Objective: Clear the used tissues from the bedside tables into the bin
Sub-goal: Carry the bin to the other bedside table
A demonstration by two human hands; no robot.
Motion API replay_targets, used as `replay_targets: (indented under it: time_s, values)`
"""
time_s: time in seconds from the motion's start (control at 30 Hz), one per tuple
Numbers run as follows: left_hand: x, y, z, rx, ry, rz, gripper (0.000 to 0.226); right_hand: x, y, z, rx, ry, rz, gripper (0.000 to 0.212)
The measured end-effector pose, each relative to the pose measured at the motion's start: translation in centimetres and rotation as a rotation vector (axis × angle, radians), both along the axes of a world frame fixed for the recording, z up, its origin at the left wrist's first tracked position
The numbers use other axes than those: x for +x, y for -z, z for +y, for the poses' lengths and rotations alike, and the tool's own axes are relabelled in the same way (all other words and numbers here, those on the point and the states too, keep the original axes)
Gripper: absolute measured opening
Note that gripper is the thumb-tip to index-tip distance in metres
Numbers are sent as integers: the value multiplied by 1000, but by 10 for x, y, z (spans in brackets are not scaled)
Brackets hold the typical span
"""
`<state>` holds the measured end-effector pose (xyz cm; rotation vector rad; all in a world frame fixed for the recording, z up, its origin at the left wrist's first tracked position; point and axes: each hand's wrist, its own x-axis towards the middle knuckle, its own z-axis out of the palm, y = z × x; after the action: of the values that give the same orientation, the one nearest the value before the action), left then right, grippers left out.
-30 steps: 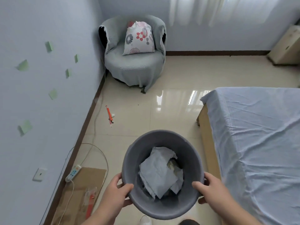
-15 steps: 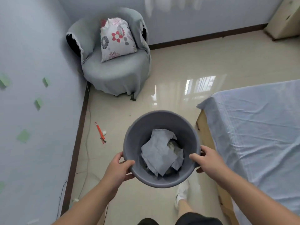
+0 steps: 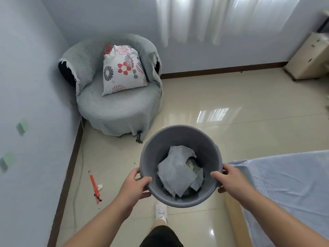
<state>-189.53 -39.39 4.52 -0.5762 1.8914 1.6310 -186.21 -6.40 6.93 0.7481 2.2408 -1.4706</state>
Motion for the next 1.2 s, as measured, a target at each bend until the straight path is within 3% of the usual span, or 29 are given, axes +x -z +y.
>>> replay_targets:
  time_s: [0.3, 0.43, 0.57, 0.87, 1.2]
  values:
    - [-201, -33, 46, 19, 229, 9, 48, -124, -20, 36, 8, 190, 7, 14]
    - [-267, -38, 98, 7, 309, 27, 42, -165, -15, 80, -4, 284, 33, 9]
    - [-331, -37, 160, -35, 374, 29, 31, -207, 2, 132, -56, 375, 55, 8]
    - [-469, -57, 313, -90, 486, 50, 34, -317, -2, 273, -108, 438, 84, 8]
    - [-582, -42, 524, -24, 744, 16, 35, -356, -15, 427, -39, 704, 79, 10]
